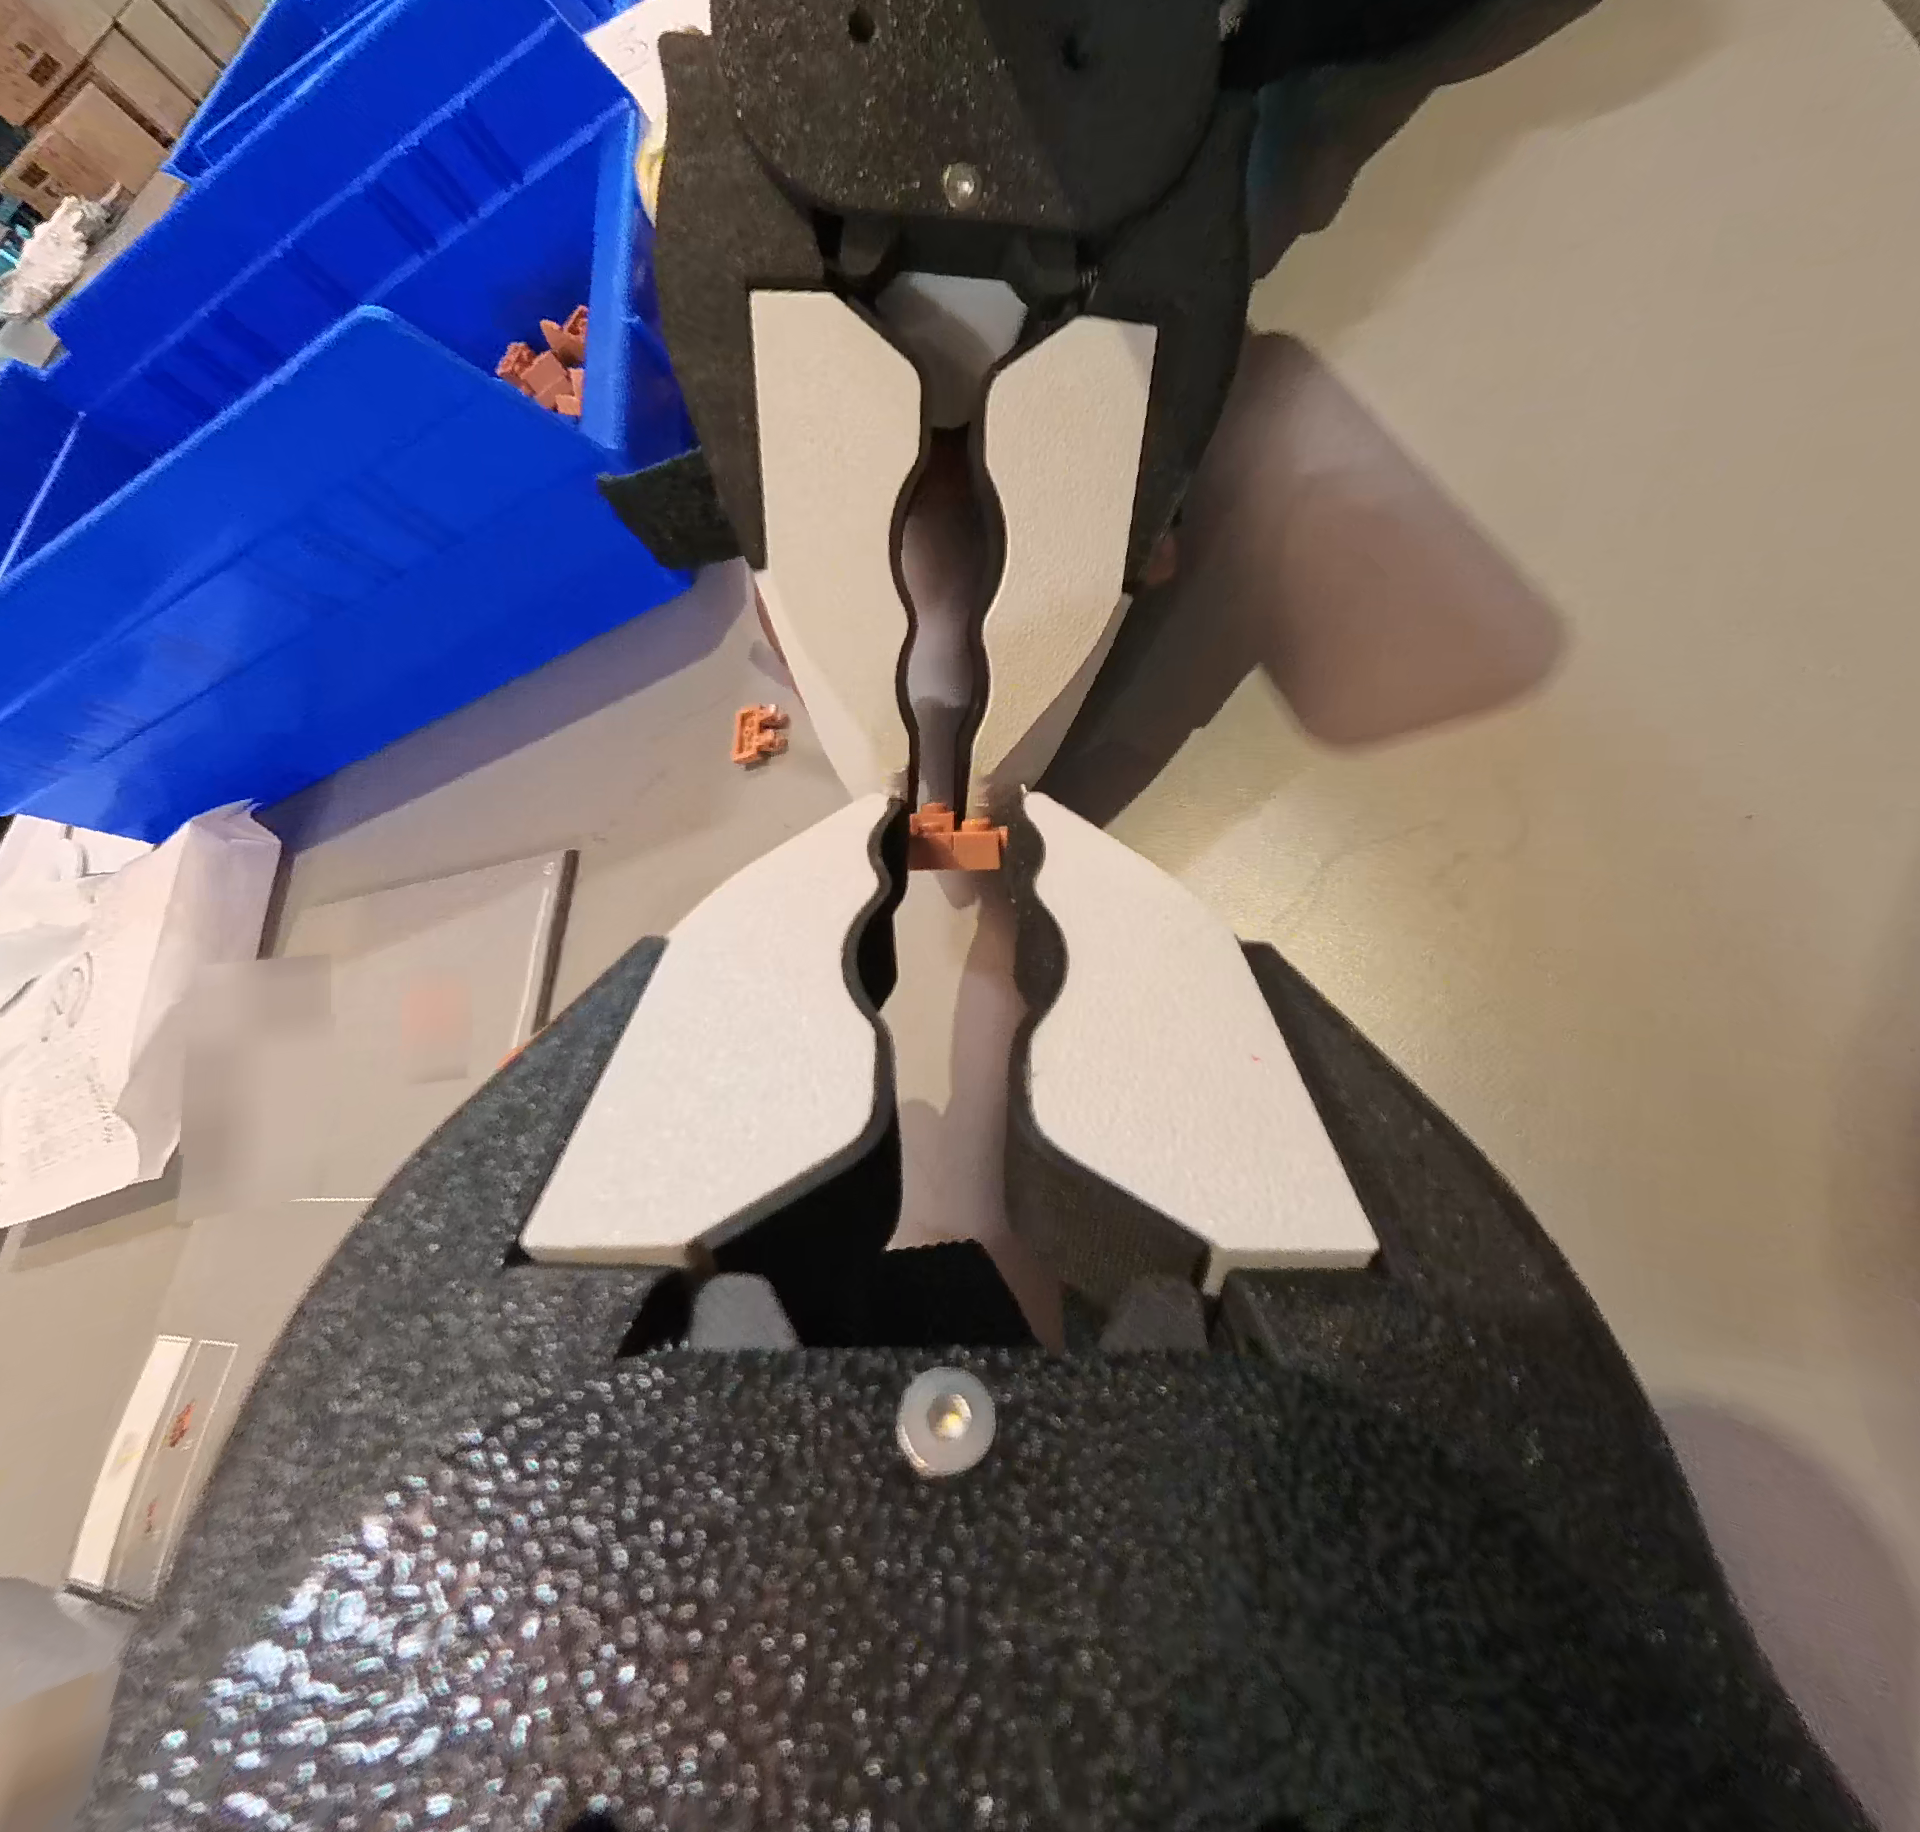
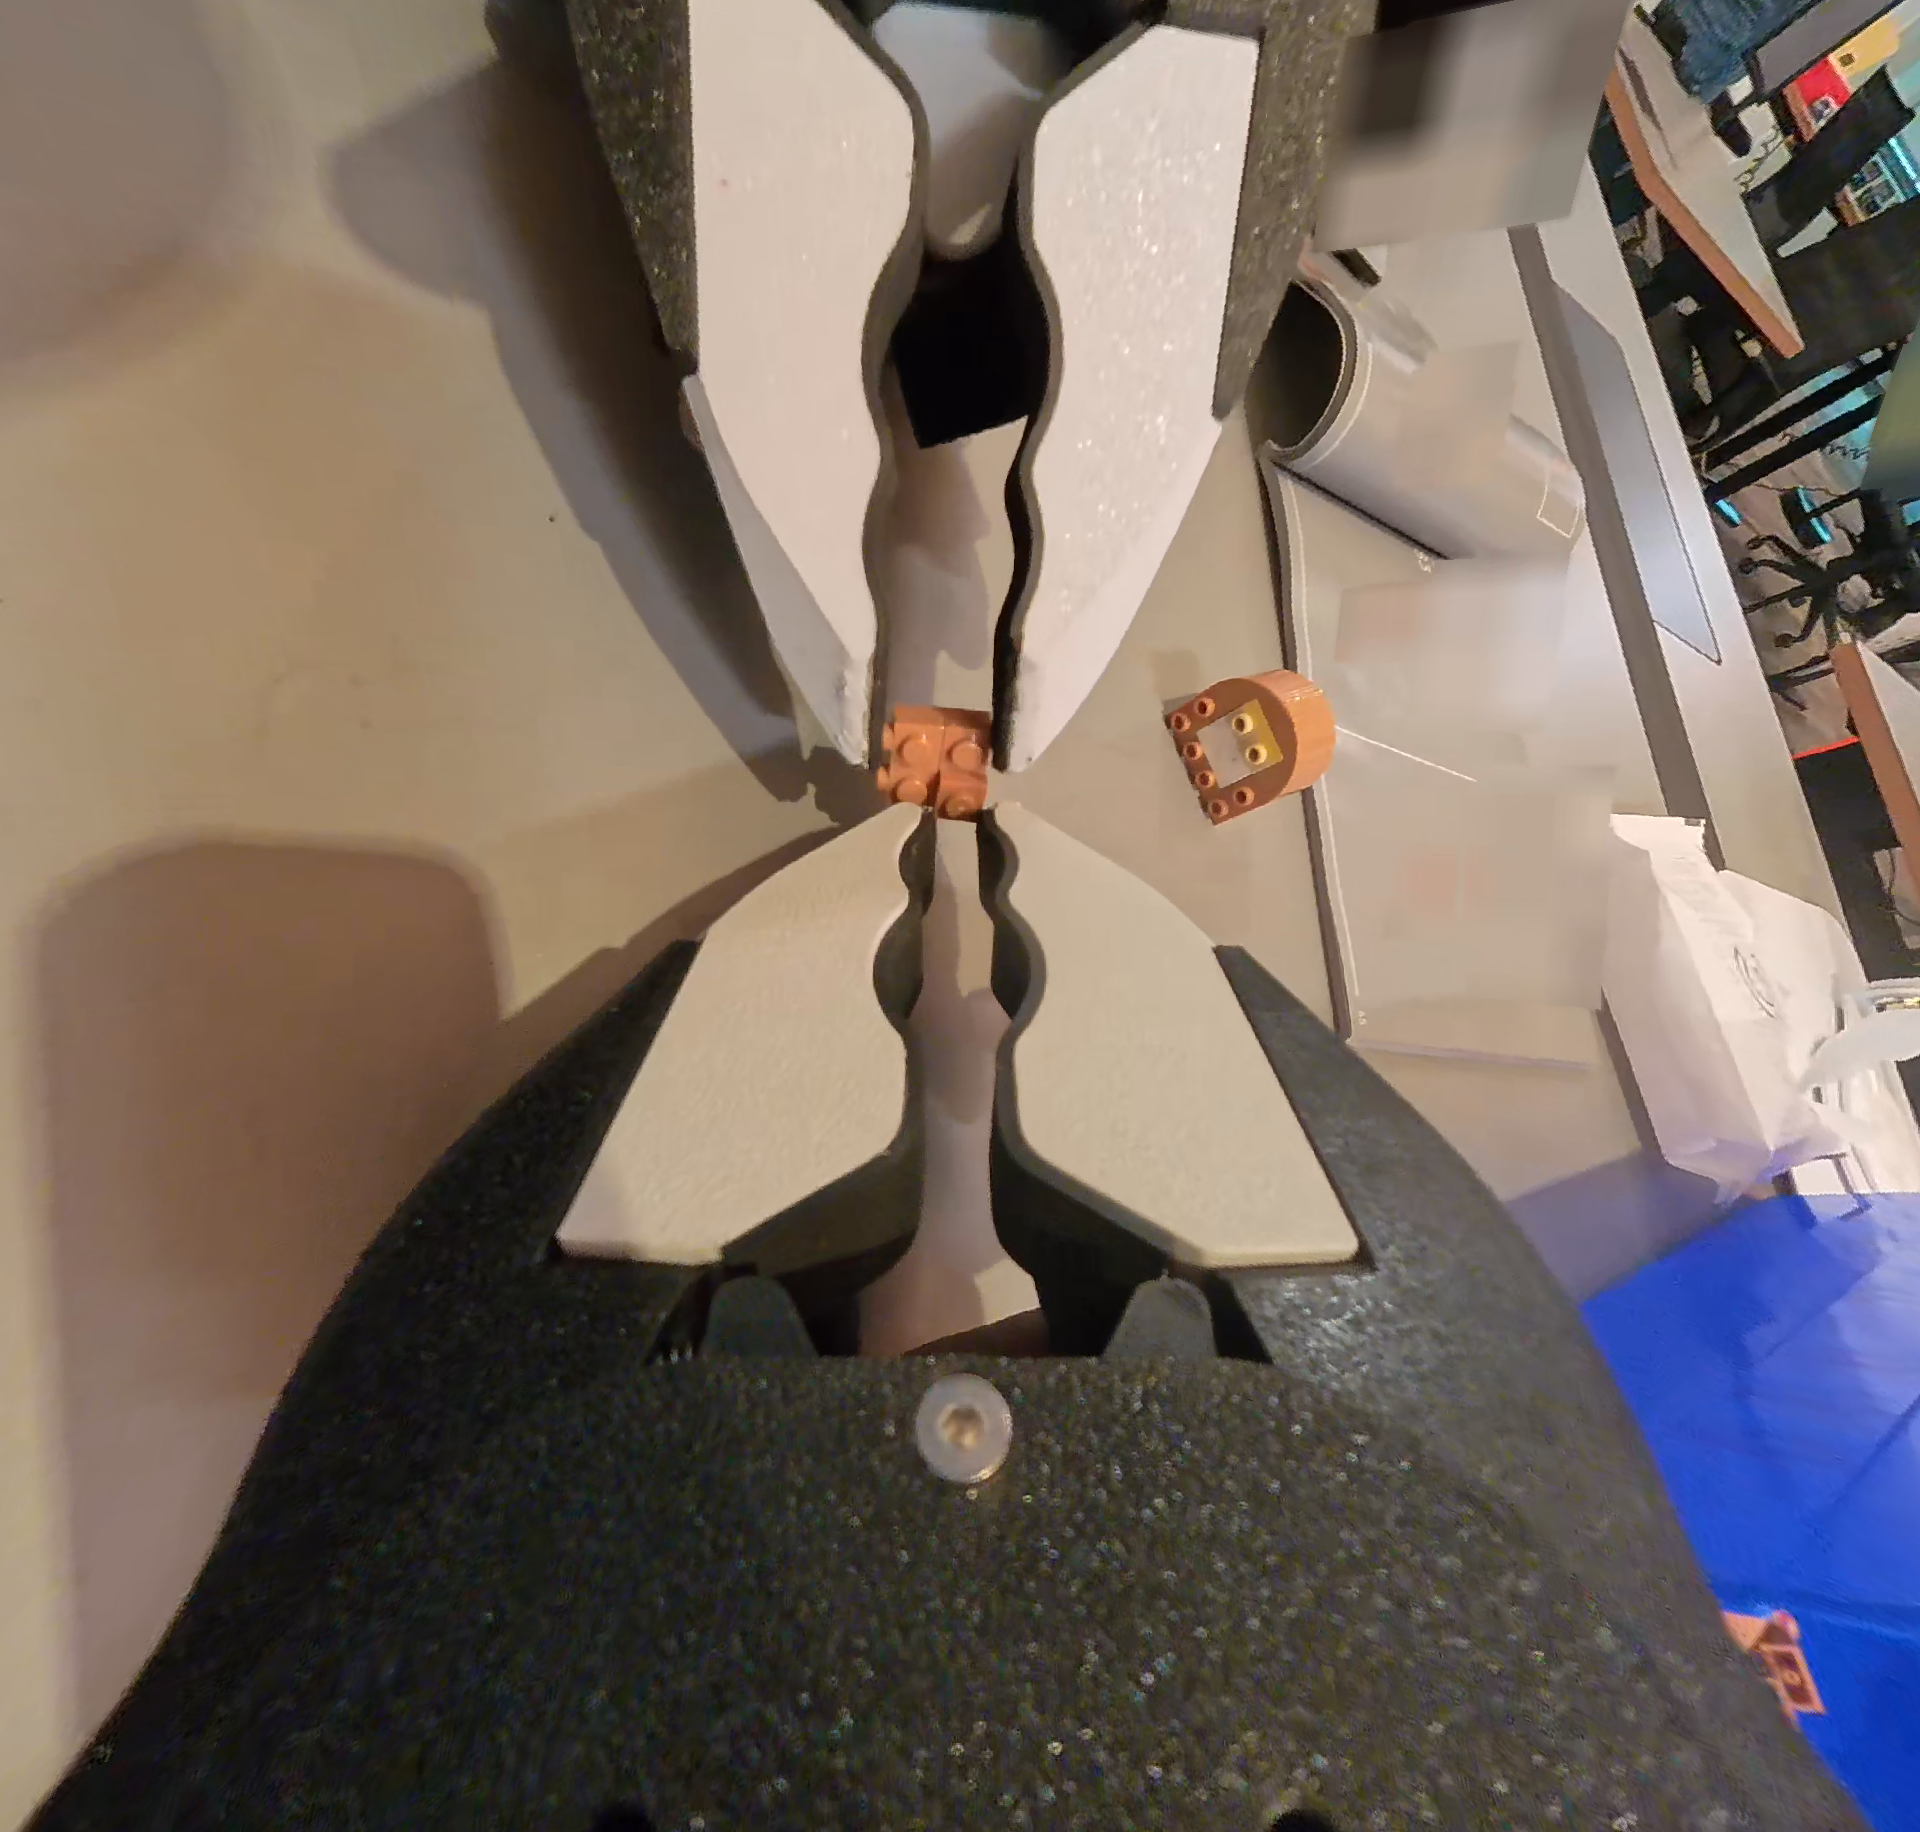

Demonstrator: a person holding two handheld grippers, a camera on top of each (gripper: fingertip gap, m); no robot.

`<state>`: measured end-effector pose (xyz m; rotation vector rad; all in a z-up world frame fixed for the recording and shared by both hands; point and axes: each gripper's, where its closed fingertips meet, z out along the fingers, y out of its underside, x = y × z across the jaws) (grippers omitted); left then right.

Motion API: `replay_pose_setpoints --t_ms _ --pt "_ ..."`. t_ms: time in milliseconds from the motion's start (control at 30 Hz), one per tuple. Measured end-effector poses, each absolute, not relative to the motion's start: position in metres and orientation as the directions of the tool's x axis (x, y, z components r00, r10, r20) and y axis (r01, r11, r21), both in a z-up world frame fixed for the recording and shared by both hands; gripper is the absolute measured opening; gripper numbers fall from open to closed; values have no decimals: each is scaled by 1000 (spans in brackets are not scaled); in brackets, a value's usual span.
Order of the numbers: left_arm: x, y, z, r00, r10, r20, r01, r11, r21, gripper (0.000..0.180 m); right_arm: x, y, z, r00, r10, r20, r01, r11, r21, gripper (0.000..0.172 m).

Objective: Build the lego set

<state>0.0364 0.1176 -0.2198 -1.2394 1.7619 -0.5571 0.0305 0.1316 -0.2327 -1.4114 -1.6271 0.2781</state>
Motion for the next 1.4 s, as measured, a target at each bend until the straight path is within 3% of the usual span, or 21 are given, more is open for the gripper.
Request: replay_pose_setpoints --t_ms 333,633,1167,1400 --pt "32 126 -217 -82 -905 -417 -515 397 -760 28 31 133 -228 125 869 478 636 300 -711 7" --pt "32 121 -228 -154 -845 -512 -542 506 -671 19 27 129 -230 108 857 503 658 318 -683 7" --pt "32 109 -213 -181 -910 -374 -405 415 -814 18 25 116 -214 113 960 255 518 162 -840 6" --pt "31 110 -207 -175 -931 -319 -387 363 -847 18 29 119 -208 131 962 239 486 148 -861 0"
